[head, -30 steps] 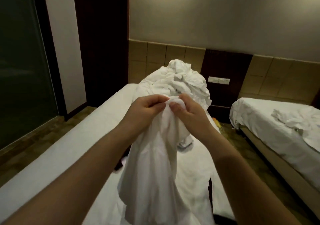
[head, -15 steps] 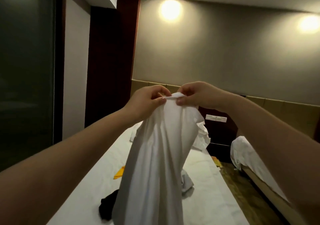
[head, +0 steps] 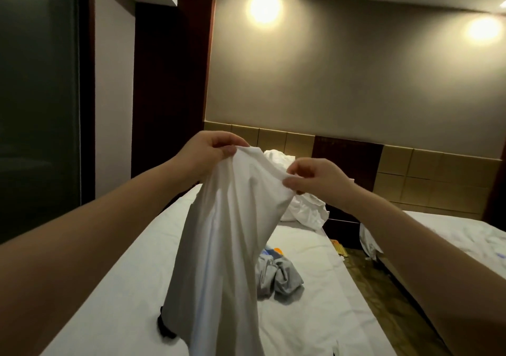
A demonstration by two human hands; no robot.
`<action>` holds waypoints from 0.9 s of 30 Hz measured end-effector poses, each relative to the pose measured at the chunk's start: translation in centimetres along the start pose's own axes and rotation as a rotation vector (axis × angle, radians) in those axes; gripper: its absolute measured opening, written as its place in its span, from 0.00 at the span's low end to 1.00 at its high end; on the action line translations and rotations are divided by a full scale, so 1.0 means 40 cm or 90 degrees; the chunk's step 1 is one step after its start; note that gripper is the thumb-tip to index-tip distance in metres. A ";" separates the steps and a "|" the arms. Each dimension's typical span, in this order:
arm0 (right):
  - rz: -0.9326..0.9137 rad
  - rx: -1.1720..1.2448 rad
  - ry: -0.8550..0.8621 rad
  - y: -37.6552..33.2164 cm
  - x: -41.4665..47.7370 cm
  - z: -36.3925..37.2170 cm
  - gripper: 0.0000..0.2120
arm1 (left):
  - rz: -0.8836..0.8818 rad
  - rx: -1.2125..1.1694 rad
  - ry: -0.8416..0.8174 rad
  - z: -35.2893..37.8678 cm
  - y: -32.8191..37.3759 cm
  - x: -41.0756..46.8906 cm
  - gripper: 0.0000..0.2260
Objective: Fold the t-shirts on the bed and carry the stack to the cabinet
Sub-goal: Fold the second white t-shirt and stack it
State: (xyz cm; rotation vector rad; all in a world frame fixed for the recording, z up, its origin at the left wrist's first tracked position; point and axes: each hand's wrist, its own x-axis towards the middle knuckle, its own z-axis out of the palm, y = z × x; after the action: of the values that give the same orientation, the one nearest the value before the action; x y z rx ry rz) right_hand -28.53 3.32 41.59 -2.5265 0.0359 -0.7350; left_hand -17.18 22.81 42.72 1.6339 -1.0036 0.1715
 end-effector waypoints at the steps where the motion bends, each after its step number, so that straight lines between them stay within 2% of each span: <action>1: 0.013 -0.017 -0.004 0.007 0.000 0.005 0.05 | -0.004 0.003 0.000 -0.003 -0.003 0.000 0.10; 3: 0.032 -0.039 0.012 0.019 0.001 0.004 0.08 | -0.010 0.003 -0.008 -0.009 -0.010 0.000 0.10; 6: 0.020 0.000 0.099 0.026 0.006 -0.010 0.11 | -0.006 0.014 -0.020 -0.008 -0.014 0.000 0.10; 9: 0.014 0.079 0.180 0.030 0.014 -0.007 0.11 | -0.013 -0.013 -0.012 0.010 -0.011 0.002 0.10; 12: 0.045 0.116 0.198 0.049 0.024 0.009 0.09 | -0.016 -0.027 -0.029 0.035 -0.010 0.003 0.10; 15: 0.096 -0.075 0.198 0.066 0.021 0.037 0.12 | -0.004 -0.009 -0.058 0.066 -0.018 0.004 0.12; 17: 0.033 -0.156 0.263 0.051 0.008 0.077 0.15 | 0.001 0.014 -0.063 0.091 -0.027 0.005 0.12; 19: -0.007 -0.086 0.292 0.011 -0.002 0.126 0.24 | 0.009 0.018 -0.064 0.114 -0.038 0.003 0.12; 21: 0.027 0.004 0.270 -0.014 0.007 0.166 0.28 | 0.015 0.001 -0.067 0.133 -0.043 -0.004 0.11; 24: 0.092 0.090 0.222 -0.014 0.031 0.183 0.22 | 0.021 -0.044 -0.076 0.147 -0.042 -0.016 0.10; 27: 0.085 0.124 0.202 -0.009 0.042 0.173 0.26 | 0.015 -0.062 -0.069 0.139 -0.052 -0.019 0.09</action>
State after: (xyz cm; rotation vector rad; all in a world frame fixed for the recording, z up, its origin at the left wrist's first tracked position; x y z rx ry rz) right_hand -23.61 6.56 37.56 -2.1803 0.2290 -1.0248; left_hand -18.38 18.37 38.88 1.5567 -1.0976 0.0492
